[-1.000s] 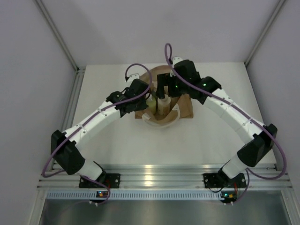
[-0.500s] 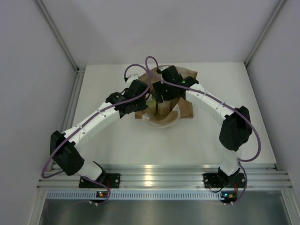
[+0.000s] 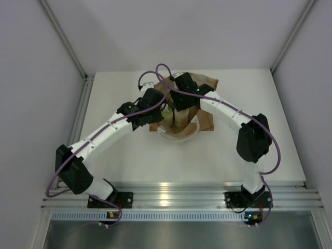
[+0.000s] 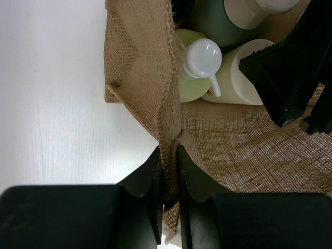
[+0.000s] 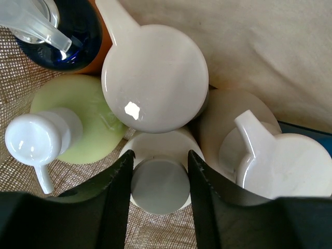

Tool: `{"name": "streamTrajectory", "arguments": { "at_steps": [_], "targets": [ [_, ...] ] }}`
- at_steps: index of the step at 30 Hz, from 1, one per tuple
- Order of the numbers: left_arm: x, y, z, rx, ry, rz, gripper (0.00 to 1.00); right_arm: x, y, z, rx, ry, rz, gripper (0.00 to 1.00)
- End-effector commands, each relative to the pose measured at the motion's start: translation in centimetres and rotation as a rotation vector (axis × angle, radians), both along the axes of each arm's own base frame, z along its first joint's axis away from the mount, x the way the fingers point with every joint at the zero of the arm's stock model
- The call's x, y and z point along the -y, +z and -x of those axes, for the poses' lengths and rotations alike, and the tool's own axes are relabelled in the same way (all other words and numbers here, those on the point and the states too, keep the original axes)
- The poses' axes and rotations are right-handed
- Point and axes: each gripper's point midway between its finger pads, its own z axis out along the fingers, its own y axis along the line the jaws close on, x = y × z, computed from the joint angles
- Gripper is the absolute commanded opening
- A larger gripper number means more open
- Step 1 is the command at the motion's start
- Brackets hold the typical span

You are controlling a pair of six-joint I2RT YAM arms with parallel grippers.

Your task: Take the personal care products out of the canvas bag

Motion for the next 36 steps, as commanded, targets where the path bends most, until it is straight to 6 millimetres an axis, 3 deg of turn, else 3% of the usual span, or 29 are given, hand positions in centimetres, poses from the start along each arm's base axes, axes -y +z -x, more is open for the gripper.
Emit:
{"name": "streamTrajectory", "arguments": {
  "at_steps": [1,4,7,8,12,20,25,27,30,31,32,34,36],
  "targets": [
    [-2.2,-4.7,4.0,-0.21,-0.052,-0.153,0.0,-0.4,2.2,-1.9,0.084,-0.014,-0.032,0.27],
    [-2.3,-4.8,3.9,-0.208,-0.052,-0.158,0.0,-0.7,3.8,-1.8,0.104,-0.008,-0.066,0.0],
    [-2.2,-4.8,3.8,-0.209,-0.05,-0.162,0.0,-1.3,8.8,-1.7,0.175,0.0,-0.155,0.0],
    [-2.2,-4.6,3.7,-0.204,-0.047,-0.158,0.0,-1.3,11.4,-1.8,0.217,-0.002,-0.188,0.0],
    [-2.2,-4.5,3.4,-0.198,-0.046,-0.161,0.0,0.0,18.7,-0.5,0.333,-0.008,-0.26,0.0],
    [-1.9,-4.3,2.9,-0.19,-0.047,-0.165,0.0,3.5,25.8,2.9,0.419,-0.037,-0.297,0.0],
    [-1.6,-4.0,2.5,-0.183,-0.051,-0.163,0.0,8.7,31.2,5.5,0.509,-0.13,-0.346,0.0],
    [-1.5,-3.9,2.4,-0.181,-0.052,-0.162,0.0,12.2,32.4,6.4,0.529,-0.197,-0.346,0.0],
    [-1.4,-3.7,2.3,-0.174,-0.051,-0.162,0.0,17.2,32.2,7.1,0.552,-0.298,-0.298,0.0],
    [-1.4,-3.7,2.3,-0.175,-0.052,-0.161,0.0,18.2,30.3,6.8,0.518,-0.32,-0.264,0.0],
    [-1.4,-3.6,2.3,-0.172,-0.053,-0.16,0.0,20.4,29.6,6.5,0.514,-0.374,-0.231,0.0],
    [-1.4,-3.5,2.3,-0.17,-0.054,-0.159,0.0,22.6,28.1,6.6,0.502,-0.426,-0.19,0.0],
    [-1.4,-3.4,2.2,-0.168,-0.057,-0.16,0.0,25.0,25.4,6.3,0.465,-0.49,-0.141,0.0]
  ]
}}
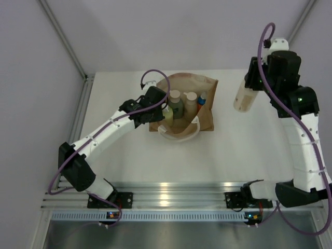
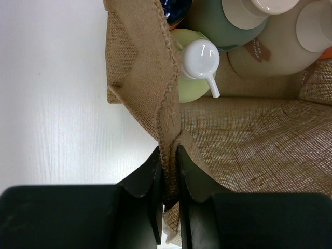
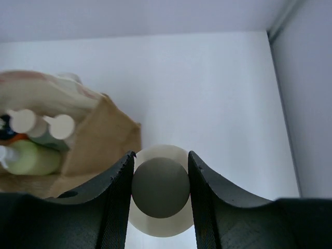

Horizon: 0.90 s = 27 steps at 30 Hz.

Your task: Take the personal care products out of the canvas bag

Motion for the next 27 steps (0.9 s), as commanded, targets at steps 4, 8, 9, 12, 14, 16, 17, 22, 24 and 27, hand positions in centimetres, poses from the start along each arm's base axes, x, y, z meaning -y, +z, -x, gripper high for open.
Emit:
{"name": "streamTrajectory", "arguments": {
  "at_steps": [4,8,9,12,14,16,17,22,24,27],
  "targets": [
    [-1.4,-3.5,2.7,-0.158,-0.047,-0.117,0.0,5.9,-7.7,-3.1,-0.048,-0.158,-0.021,0.0],
    [-1.5,-3.0,2.7,-0.146,-0.062,-0.118,0.0,10.2,-12.4,-4.8,-0.064,-0.262,-0.051,0.0],
    [-1.5,-2.9,2.7,-0.143,-0.065,-0.119,0.0,10.4,-13.6,-5.1,-0.079,-0.261,-0.054,0.0],
    [-1.5,-2.5,2.6,-0.134,-0.07,-0.119,0.0,10.7,-17.3,-5.9,-0.079,-0.274,-0.065,0.0],
    [-1.6,-2.3,2.6,-0.129,-0.075,-0.119,0.0,10.6,-20.0,-5.6,-0.1,-0.28,-0.08,0.0],
    [-1.6,-2.1,2.6,-0.121,-0.077,-0.119,0.0,10.8,-21.2,-5.2,-0.082,-0.301,-0.09,0.0],
    [-1.6,-1.9,2.6,-0.116,-0.077,-0.118,0.0,10.8,-21.3,-5.0,-0.07,-0.306,-0.096,0.0],
    [-1.8,-2.2,2.7,-0.122,-0.079,-0.125,0.0,10.7,-23.7,-4.1,-0.121,-0.308,-0.095,0.38],
    [-1.7,-2.3,2.7,-0.128,-0.083,-0.126,0.0,10.5,-23.5,-4.0,-0.121,-0.301,-0.097,0.4],
    [-1.6,-2.3,2.7,-0.129,-0.088,-0.129,0.0,10.4,-21.7,-4.0,-0.107,-0.294,-0.103,0.85]
  ]
}}
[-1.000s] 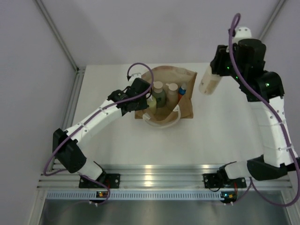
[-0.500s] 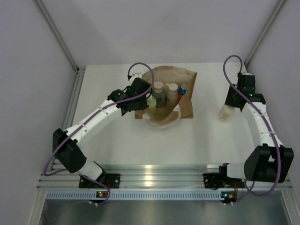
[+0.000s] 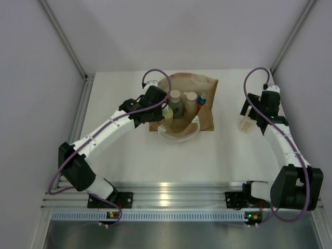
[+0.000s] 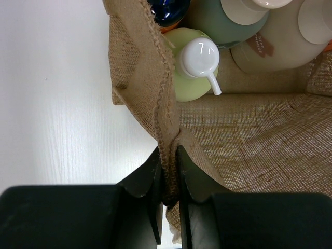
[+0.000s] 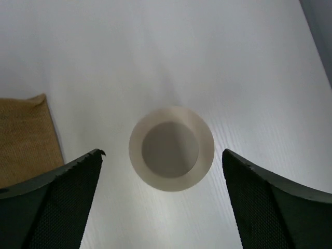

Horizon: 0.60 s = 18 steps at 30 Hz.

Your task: Take the personal care products out of the canvas bag

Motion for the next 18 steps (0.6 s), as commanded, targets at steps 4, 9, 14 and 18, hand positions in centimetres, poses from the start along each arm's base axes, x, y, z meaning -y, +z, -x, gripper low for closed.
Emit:
{"name": "streamTrajectory", "arguments": {
  "at_steps": [4,9,14,18],
  "targets": [
    [-1.3,-2.5,2.4,-0.131,-0.046,-0.095,0.0,-2.5,12.0,-1.6,0.259,0.076,0.006,1.0],
    [-1.2,-2.6,2.3,-0.133,-0.033,-0.09,0.0,-17.1,17.6,-0.6,0.343,0.409,-0.083,0.98],
    [-1.4,-2.1,2.3,-0.118,0.008,-0.073,0.0,-29.6,18.5,0.2,0.306,0.691,-0.15,0.88],
    [-2.4,-1.9,2.3,-0.094,0.112,-0.043,0.0,-35.6,16.5,0.1,0.241,0.877,-0.165,0.84]
  ]
}}
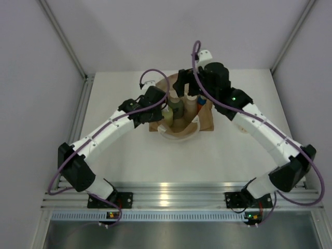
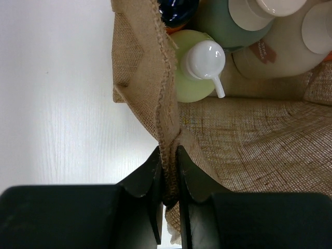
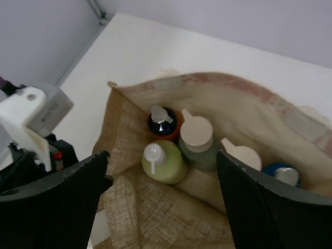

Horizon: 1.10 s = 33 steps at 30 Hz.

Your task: Take the personal care products out of the canvas bag

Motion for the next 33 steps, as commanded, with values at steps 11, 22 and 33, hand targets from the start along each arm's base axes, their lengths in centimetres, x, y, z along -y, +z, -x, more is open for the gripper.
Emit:
{"name": "streamTrajectory", "arguments": {
  "at_steps": [11,22,33],
  "targets": [
    [-2.5,-2.8,3.7,-0.128,0.177,0.036,0.0,-8.9,-11.5,-3.4,-0.186,0.18,0.176,0.75],
    [-2.4,-3.2,3.3,-0.151,0.16,0.03,0.0,-11.1,-17.1,-1.5,-0.252,0.212,0.236,0.68],
    [-2.1,-2.1,2.8,-0.128,0.142,0.039,0.0,-10.6,-20.5,-2.6,-0.269,0.149,0.298,0.55]
  ]
}}
